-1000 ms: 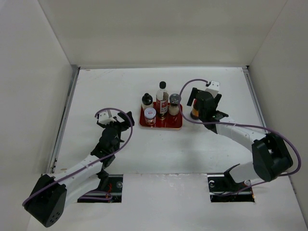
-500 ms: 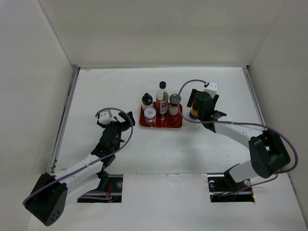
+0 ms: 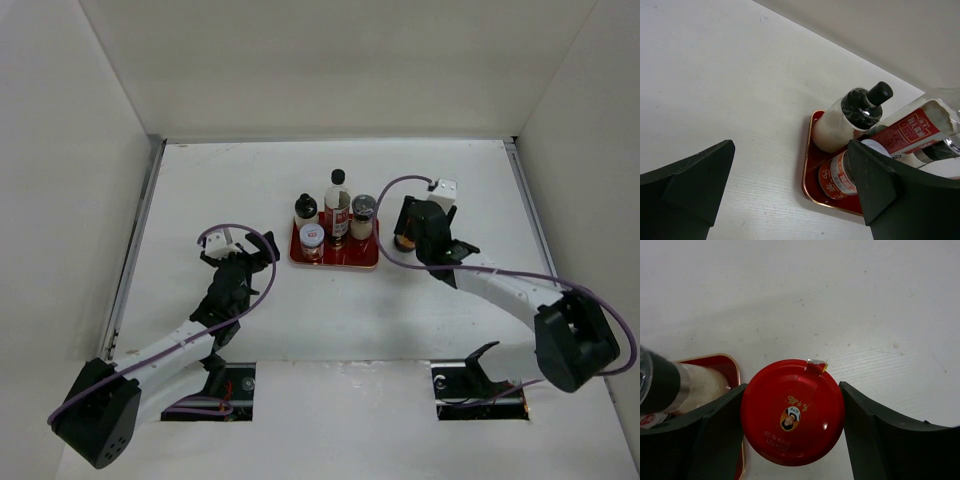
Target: Organize the condiment bottles
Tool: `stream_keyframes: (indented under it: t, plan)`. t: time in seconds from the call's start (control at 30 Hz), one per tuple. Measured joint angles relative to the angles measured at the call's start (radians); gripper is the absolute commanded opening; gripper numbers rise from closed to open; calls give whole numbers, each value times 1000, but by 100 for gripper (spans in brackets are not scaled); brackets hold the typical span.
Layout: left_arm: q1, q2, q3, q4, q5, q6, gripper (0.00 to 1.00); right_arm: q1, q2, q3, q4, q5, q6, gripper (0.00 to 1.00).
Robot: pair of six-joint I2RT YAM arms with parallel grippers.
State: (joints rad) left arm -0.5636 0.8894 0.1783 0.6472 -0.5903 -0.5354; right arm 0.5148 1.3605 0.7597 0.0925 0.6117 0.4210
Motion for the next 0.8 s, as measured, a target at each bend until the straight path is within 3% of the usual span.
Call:
stream_keyframes:
  t: [0.27, 0.53, 0.8]
  plan:
    - [-9, 13, 0, 4, -34, 0, 100, 152, -163, -10, -40, 29, -7, 47]
    - [-8, 26, 0, 7, -39, -1, 100, 360, -42, 19, -1, 6, -9, 47]
    - [-5, 34, 0, 7, -43, -4, 100, 380, 80, 91, 96, -35, -33, 48]
